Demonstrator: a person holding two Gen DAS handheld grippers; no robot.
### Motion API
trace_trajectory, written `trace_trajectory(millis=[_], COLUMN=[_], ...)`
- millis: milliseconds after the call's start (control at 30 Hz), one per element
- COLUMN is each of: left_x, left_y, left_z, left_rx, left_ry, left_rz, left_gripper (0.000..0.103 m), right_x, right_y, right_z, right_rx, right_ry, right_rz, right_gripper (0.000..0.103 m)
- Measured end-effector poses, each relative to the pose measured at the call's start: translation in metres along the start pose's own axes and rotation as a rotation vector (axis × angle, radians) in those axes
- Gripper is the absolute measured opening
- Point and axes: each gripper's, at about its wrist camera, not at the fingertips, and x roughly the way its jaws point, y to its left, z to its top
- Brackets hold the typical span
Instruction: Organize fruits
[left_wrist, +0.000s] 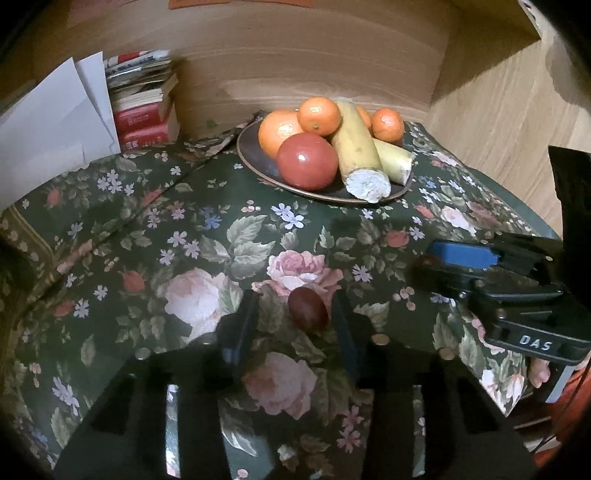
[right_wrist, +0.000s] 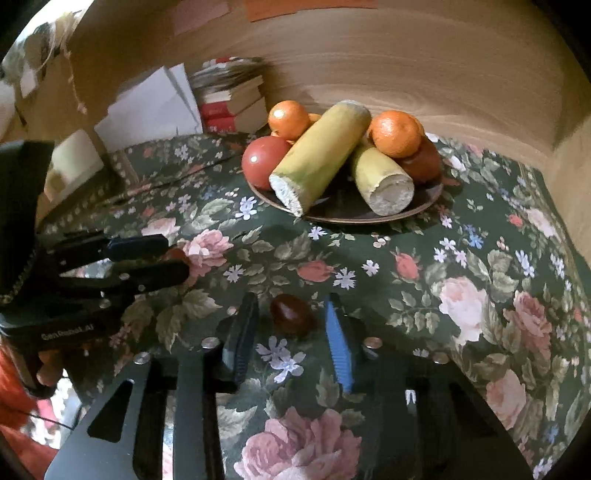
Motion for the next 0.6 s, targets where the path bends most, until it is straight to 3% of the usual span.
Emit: trace_trajectory(millis=[167, 600], left_x=[-0.001, -0.015], left_y=[-0.003, 0.003], left_z=[-0.001, 0.015], left_rx=[0.01, -0.011], left_ry=[-0.003, -0.053], left_rz=[-0.015, -0.029], left_gripper=[0.02, 0.016], right_x=[0.002, -0.01], right_y=[0.003, -0.006], right_z=[-0.001, 0.01], right_rx=[-0.029, 0.005], right_ry=[0.001, -0.034], right_rz=[-0.03, -0.003], right_gripper=[0.019, 0.018])
